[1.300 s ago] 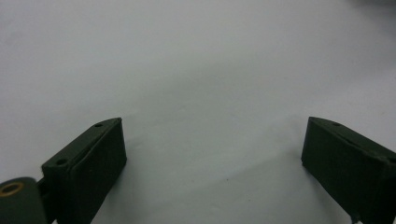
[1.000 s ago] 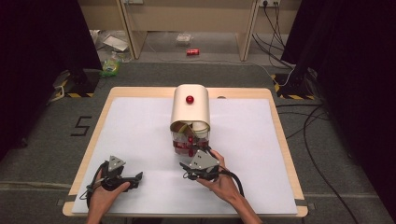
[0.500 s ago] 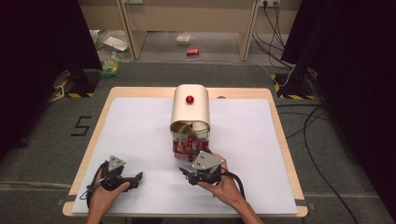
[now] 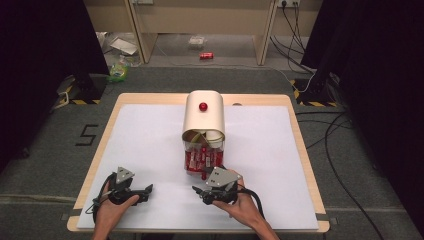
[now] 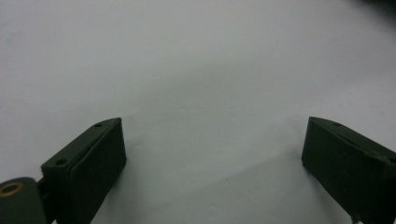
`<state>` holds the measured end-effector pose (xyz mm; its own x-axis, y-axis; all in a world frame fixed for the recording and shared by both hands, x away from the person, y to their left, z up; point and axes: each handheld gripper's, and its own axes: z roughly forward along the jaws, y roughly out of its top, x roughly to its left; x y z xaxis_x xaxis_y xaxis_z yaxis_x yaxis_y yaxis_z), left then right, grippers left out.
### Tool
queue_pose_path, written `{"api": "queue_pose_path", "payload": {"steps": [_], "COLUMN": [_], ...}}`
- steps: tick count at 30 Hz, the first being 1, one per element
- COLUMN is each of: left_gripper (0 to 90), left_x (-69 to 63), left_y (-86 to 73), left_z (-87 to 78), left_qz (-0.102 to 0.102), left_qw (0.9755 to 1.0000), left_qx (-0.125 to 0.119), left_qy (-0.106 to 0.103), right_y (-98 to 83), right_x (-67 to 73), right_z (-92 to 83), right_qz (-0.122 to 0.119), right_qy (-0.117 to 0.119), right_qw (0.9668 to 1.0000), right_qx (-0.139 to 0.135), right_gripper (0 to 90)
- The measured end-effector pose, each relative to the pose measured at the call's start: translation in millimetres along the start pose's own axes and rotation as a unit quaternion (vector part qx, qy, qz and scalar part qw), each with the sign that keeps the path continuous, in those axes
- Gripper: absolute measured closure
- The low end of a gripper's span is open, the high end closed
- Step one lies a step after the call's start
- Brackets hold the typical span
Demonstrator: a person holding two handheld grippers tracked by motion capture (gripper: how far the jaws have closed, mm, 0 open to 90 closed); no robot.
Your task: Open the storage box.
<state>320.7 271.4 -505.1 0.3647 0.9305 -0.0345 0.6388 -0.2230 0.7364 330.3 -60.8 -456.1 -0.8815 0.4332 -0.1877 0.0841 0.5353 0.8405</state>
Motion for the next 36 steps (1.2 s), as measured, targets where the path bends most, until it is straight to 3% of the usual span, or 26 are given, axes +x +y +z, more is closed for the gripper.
{"api": "queue_pose_path", "payload": {"steps": [9, 36], "left_gripper": [5.6, 5.6], "left_x": [0.0, 0.1], "left_y": [0.0, 0.0], "left_z": [-0.1, 0.0], "left_qz": [0.000, 0.000], "left_qw": [1.0000, 1.0000], "left_qx": [0.000, 0.000], "left_qy": [0.000, 0.000], "right_y": [-4.7, -11.0], "right_x": [3.5, 16.8], "right_z": [-0.8, -5.3], "right_qz": [0.013, 0.032], "right_qy": [0.022, 0.053], "right_qw": [0.9996, 0.9979], "right_qx": [0.009, 0.021], "right_gripper": [36.1, 37.0]}}
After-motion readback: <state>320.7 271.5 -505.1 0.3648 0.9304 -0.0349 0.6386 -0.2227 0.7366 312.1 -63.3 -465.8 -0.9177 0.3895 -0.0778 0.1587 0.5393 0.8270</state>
